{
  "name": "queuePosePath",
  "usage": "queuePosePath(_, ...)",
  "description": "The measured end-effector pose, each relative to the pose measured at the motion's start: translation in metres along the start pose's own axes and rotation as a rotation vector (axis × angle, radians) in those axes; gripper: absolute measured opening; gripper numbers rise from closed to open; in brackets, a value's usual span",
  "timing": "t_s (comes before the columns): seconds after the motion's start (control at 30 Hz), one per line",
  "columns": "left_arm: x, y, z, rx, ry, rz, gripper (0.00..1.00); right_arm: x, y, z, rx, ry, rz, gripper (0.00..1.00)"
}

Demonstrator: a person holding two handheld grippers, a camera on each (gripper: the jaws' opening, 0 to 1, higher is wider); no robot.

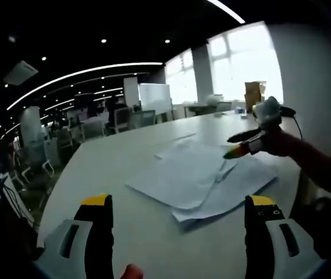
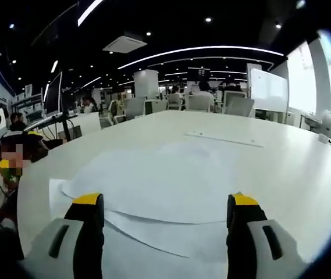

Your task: Organize the stack of printing papers by aligning and flattening the scattered papers on the table

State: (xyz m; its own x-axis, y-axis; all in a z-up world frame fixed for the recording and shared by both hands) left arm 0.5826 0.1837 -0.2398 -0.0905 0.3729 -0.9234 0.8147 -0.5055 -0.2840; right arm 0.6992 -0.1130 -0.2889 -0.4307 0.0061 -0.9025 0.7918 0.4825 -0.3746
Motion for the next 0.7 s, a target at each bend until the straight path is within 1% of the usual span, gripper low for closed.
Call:
queuePosePath(0.17,-0.002,-0.001,0.000,-0.002,-0.004,0.013,0.96,0.002,0.001,0.002,0.004,0.008,0.000,0.82)
queuePosePath(0.33,-0.002,-0.001,0.000,-0.004,-0.002,0.010,0.96,0.002,0.003,0.003,0.005,0.008,0.002,0.82)
queuePosePath(0.6,-0.005,0.000,0.003,0.009,0.007,0.028,0.96,0.004,0.009,0.005,-0.002,0.011,0.008,0.80)
queuePosePath(0.7,-0.005,0.001,0.003,0.009,0.011,0.023,0.96,0.007,0.011,0.005,-0.009,0.018,0.006,0.80)
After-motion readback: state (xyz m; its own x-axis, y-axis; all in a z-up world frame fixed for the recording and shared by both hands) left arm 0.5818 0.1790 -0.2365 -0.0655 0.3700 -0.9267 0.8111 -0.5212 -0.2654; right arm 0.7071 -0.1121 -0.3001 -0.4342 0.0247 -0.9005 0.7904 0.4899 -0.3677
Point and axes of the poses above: the point that each gripper's makers call its tool centre point, and the gripper's own axes: y roughly forward along the fingers, z roughly to its right, x roughly out of its underside, the point moved 6 cm from there along -y, roughly backward along the fingers, and after that the axes turned 10 degrees about y, right-handed, at the moved point
